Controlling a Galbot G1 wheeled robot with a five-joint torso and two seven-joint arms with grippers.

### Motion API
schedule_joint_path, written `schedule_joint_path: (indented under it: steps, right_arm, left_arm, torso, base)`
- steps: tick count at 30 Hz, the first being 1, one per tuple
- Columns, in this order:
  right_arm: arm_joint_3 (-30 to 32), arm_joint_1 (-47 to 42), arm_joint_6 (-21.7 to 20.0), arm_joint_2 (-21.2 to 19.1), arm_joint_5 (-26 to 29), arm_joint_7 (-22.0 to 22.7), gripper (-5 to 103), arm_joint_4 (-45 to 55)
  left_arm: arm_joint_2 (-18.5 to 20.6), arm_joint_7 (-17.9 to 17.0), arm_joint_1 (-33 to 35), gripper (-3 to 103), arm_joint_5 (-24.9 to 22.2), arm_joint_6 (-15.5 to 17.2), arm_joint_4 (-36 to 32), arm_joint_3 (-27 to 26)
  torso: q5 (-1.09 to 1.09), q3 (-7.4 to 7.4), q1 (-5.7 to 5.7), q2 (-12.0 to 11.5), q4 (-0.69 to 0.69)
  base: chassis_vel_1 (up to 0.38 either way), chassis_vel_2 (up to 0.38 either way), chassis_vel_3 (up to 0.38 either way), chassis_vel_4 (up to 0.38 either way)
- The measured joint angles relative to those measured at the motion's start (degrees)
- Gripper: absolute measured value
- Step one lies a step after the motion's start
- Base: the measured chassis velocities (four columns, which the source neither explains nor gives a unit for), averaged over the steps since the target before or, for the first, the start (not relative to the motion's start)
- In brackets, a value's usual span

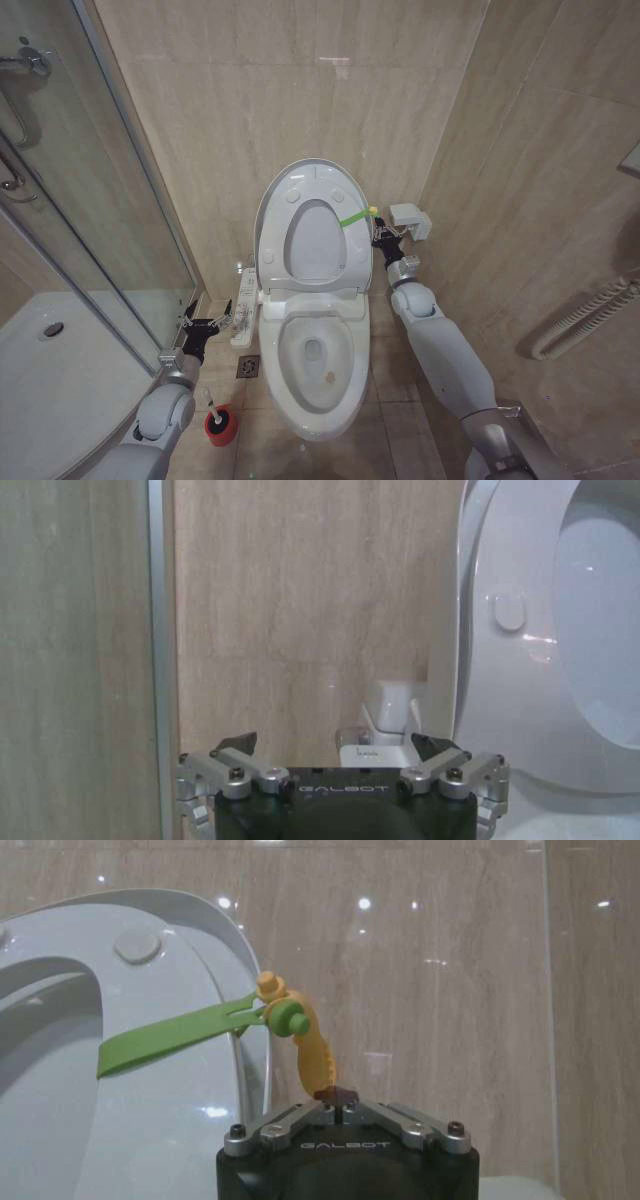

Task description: Open the toilet lid, clean the toilet bowl with a toilet brush, close the toilet lid, and flush.

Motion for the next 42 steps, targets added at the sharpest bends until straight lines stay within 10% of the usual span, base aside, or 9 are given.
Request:
schedule_joint_path:
  steps: [27,28,35,36,42]
  right_arm:
    - [0.8,-6.0,-2.5,-3.6,3.4,0.9,6,8.8]
    - [0.9,-6.6,-2.6,-3.9,3.7,0.9,33,9.8]
    - [2.0,-11.0,-3.7,-6.3,5.7,1.2,33,16.6]
    - [2.3,-11.8,-3.7,-6.6,5.8,1.3,60,17.4]
    - [3.1,-13.7,-3.7,-7.1,6.1,1.4,60,18.8]
  left_arm:
    - [0.0,0.0,0.0,100,0.0,0.0,0.0,0.0]
    - [0.0,0.0,0.0,100,0.0,0.0,0.0,0.0]
    - [0.0,0.0,0.0,100,0.0,0.0,0.0,0.0]
    - [0.0,0.0,0.0,100,0.0,0.0,0.0,0.0]
    - [0.0,0.0,0.0,100,0.0,0.0,0.0,0.0]
  torso:
    - [0.03,0.02,0.03,0.0,0.05]
    - [0.04,0.02,0.03,0.0,0.05]
    - [-0.01,0.0,0.01,0.0,0.04]
    - [0.02,0.0,0.0,0.0,0.03]
    - [0.01,0.0,0.01,0.0,0.01]
  base:
    - [0.0,0.0,0.0,0.0]
    - [0.0,0.0,0.0,0.0]
    - [0.0,0.0,0.0,0.0]
    - [0.0,0.0,0.0,0.0]
    - [0.0,0.0,0.0,0.0]
